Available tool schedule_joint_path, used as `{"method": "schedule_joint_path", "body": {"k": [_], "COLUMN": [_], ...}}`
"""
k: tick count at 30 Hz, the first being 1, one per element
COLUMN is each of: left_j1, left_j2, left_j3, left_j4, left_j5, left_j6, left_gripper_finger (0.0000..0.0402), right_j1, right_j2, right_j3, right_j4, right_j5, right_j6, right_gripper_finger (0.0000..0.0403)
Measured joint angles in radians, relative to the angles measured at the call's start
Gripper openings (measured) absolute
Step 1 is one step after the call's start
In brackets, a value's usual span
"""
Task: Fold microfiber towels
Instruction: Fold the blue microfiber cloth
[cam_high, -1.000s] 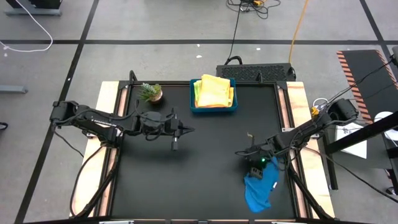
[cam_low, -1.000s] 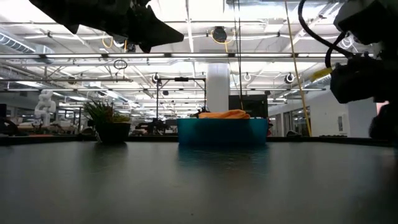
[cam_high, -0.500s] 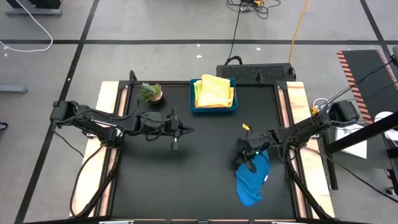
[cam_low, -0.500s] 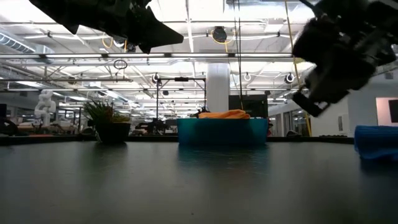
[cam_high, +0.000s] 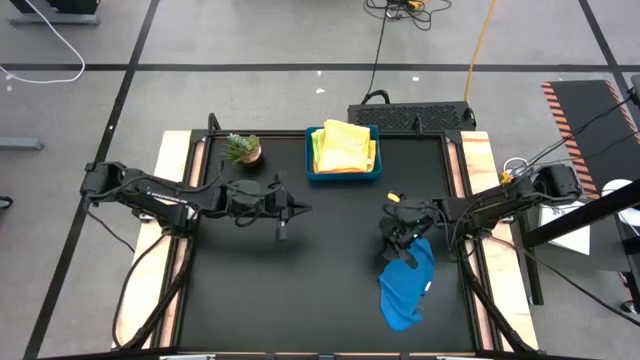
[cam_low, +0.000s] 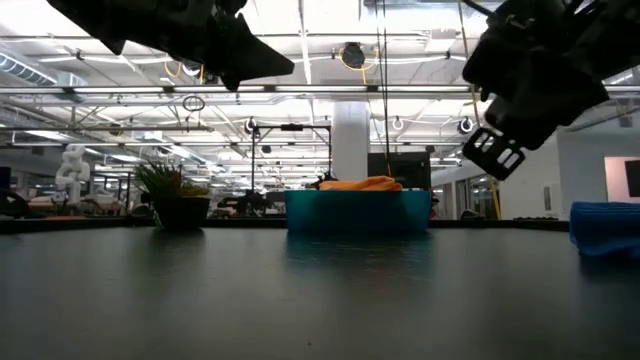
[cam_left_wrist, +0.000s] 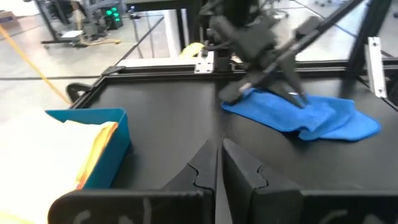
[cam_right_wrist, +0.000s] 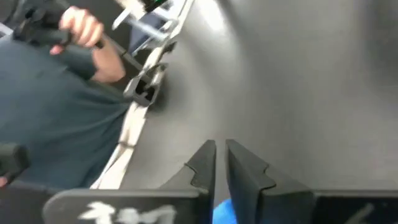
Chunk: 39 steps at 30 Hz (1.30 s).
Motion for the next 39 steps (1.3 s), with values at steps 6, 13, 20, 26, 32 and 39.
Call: {"method": "schedule_joint_path", "body": {"k": [6,13,20,26,32,39], "left_j1": [0.0,0.0,0.0,0.0,0.001,0.011], "left_j2": [0.0,0.0,0.0,0.0,0.0,0.0], "left_j3": [0.0,0.0,0.0,0.0,0.0,0.0], "left_j4": [-0.001,0.006,0.006,0.005,0.005,-0.005], "left_j5": [-0.045,-0.091,-0.096,-0.097,-0.103,-0.103], "left_j6": [-0.039,-0.044,-0.046,-0.038,-0.016,-0.016], "left_gripper_finger": [0.0026,0.0026,0.0026,0.0026,0.0026,0.0026], "right_j1": [0.097,0.211,0.291,0.294,0.293,0.291], "right_j2": [-0.001,0.0,0.028,0.13,0.211,0.202], "right_j3": [0.001,0.001,0.001,0.001,0.004,0.002], "right_j4": [-0.13,-0.279,-0.271,-0.195,-0.143,-0.125], "right_j5": [0.017,0.15,0.262,0.255,0.228,0.23], "right_j6": [0.012,0.052,0.048,0.072,0.072,0.027], "right_gripper_finger": [0.0085,0.0145,0.0143,0.0133,0.0123,0.0021]}}
